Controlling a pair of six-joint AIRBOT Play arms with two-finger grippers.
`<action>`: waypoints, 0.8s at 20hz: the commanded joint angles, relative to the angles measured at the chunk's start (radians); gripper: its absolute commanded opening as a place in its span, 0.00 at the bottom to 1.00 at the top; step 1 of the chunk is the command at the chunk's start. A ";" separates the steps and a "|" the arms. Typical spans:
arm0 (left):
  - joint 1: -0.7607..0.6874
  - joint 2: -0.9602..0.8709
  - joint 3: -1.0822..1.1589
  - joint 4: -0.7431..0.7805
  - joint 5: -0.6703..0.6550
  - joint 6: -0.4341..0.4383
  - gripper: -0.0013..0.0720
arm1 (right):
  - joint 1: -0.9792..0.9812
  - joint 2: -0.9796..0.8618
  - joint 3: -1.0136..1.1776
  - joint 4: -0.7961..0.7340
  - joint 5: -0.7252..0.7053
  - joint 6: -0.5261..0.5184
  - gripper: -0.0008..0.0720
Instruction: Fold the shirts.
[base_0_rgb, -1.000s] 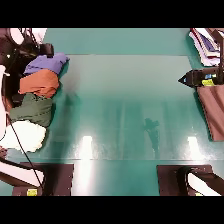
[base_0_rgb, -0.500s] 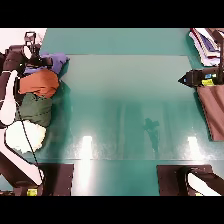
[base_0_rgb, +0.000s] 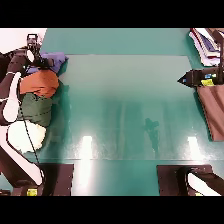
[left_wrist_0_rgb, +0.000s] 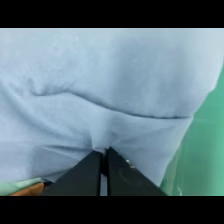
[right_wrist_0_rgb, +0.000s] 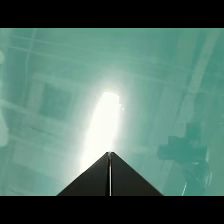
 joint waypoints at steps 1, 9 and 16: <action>0.000 0.006 0.063 -0.001 -0.066 -0.001 0.05 | 0.001 0.001 0.000 0.011 0.002 -0.001 0.03; -0.079 0.439 0.213 -0.010 -0.134 0.032 0.05 | 0.000 0.000 0.166 0.008 -0.051 -0.002 0.03; -0.392 0.734 0.156 -0.010 -0.540 0.093 0.05 | -0.001 0.001 0.399 0.007 -0.046 -0.002 0.03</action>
